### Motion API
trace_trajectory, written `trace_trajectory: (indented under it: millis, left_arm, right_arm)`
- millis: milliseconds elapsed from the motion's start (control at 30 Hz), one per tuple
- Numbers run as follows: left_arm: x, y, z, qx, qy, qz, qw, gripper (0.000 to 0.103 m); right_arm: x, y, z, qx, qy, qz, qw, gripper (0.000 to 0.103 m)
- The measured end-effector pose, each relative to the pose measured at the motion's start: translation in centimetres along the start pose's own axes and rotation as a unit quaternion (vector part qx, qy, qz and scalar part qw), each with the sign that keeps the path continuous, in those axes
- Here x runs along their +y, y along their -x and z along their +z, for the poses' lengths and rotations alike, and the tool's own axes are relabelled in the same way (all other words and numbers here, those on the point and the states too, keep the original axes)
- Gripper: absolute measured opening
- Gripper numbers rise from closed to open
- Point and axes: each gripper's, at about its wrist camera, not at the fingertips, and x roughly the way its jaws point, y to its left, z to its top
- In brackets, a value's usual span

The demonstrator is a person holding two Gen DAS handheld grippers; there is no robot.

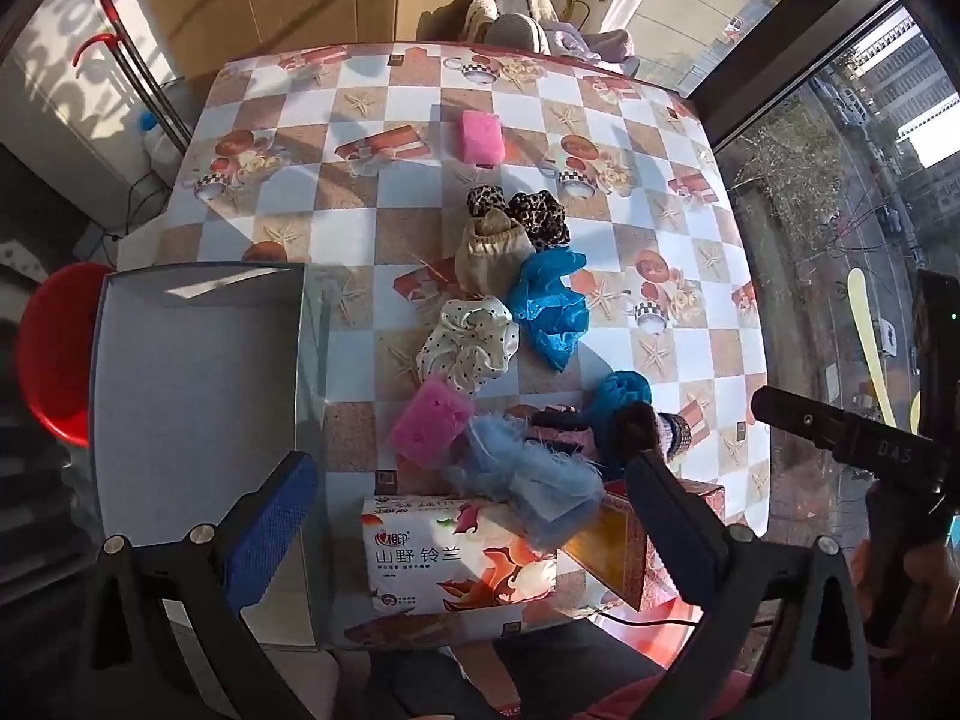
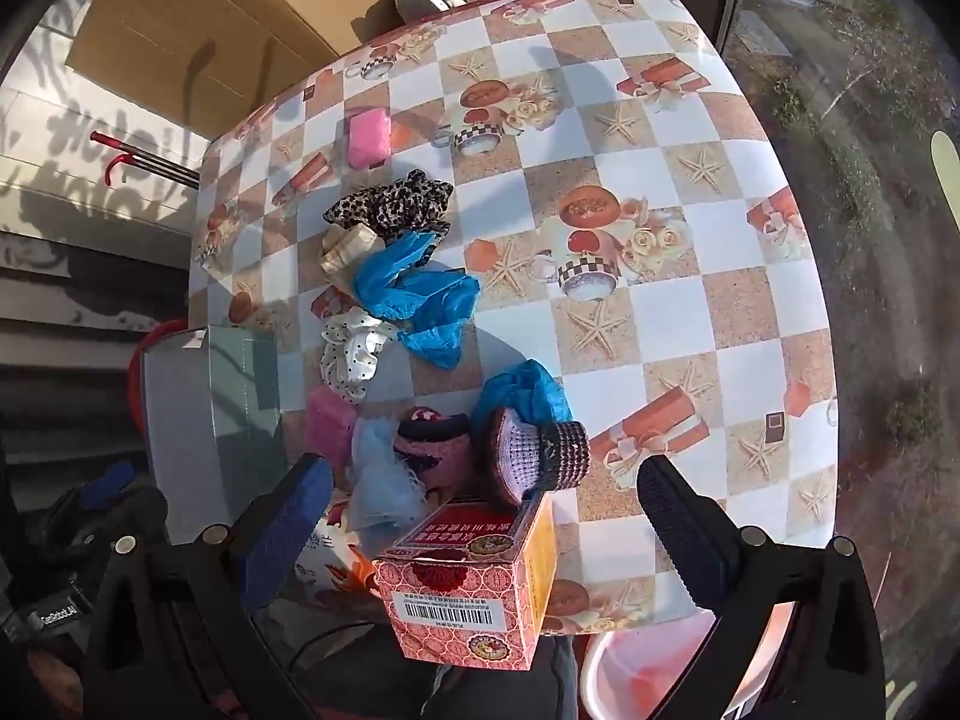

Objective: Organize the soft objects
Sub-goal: 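Grasp the purple knitted sleeve with the right gripper and lift it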

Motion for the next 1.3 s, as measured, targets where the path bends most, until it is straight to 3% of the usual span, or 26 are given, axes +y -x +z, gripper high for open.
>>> trace_trajectory:
  millis: [500,633,767,900,1000,1067,1233,1300]
  left_arm:
    - [-2.1,-5.0,5.4,0.031,0.031,0.037,0.9984,0.103]
    - [-2.2,-6.3,5.0,0.046,0.041,0.043,0.9972,0.103]
    - [-2.6,-7.5,4.1,0.078,0.041,0.040,0.9953,0.103]
    - [-2.6,-7.8,3.9,0.081,0.042,0.043,0.9949,0.103]
    - [-2.6,-8.0,3.9,0.083,0.042,0.044,0.9947,0.103]
    - [-2.6,-8.0,4.0,0.080,0.040,0.045,0.9949,0.103]
    - [-2.5,-8.3,4.2,0.080,0.039,0.044,0.9951,0.103]
    - [-2.6,-8.5,4.1,0.082,0.036,0.043,0.9950,0.103]
  right_arm:
    - [-3.1,-5.5,2.2,0.065,0.018,-0.014,0.998,0.102]
    - [-4.3,-7.3,2.2,0.107,0.008,-0.038,0.994,0.102]
    - [-4.6,-9.8,2.0,0.146,0.004,-0.017,0.989,0.102]
    - [-4.2,-13.0,1.5,0.197,0.022,-0.017,0.980,0.102]
    - [-4.6,-15.1,0.9,0.232,0.039,-0.042,0.971,0.102]
    - [-5.8,-15.2,0.8,0.230,0.029,-0.057,0.971,0.102]
    - [-11.9,-11.9,1.9,0.163,-0.037,-0.118,0.979,0.102]
    - [-14.3,-10.5,2.1,0.148,-0.074,-0.117,0.979,0.102]
